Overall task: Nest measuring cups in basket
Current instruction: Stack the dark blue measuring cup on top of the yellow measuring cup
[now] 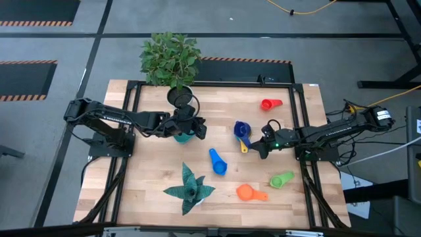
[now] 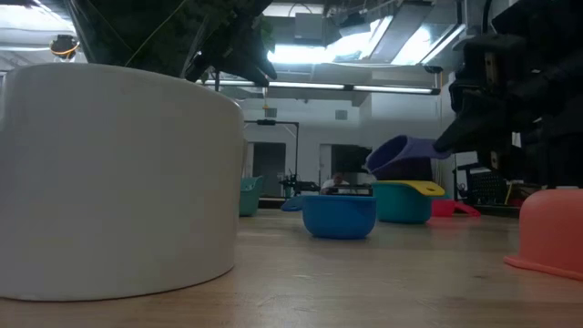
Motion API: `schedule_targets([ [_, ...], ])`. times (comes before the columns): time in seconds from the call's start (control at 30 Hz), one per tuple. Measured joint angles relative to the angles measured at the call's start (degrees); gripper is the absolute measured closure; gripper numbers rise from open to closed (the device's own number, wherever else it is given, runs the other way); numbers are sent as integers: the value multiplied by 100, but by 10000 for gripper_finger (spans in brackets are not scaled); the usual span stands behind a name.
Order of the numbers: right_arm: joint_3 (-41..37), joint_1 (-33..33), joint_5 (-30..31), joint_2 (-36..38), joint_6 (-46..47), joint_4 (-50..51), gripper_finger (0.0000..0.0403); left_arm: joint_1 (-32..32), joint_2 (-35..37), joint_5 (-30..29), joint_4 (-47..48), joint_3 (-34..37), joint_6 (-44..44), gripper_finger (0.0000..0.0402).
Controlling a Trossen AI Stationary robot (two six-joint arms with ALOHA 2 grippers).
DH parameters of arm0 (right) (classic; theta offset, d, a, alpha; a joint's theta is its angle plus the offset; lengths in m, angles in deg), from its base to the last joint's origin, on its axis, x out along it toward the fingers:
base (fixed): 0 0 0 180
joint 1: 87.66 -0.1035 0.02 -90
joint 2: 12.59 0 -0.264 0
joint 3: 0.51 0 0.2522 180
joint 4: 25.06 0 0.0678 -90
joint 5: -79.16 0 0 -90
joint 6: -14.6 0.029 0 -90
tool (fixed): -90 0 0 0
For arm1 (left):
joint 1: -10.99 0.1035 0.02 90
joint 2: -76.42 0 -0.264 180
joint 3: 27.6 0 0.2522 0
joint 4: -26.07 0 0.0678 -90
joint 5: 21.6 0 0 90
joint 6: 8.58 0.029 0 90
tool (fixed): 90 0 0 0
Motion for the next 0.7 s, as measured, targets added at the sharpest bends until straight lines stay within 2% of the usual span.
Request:
schedule_targets([
  [0.3, 0, 13, -16, 0, 5, -19, 335, 2, 0, 0, 1, 0, 0, 333],
  [0.43, 0, 13, -51, 9, 5, -297, 333, 2, 0, 0, 1, 0, 0, 333],
  [0.7, 0, 13, -566, 142, -408, -334, 332, 2, 0, 0, 1, 0, 0, 333],
])
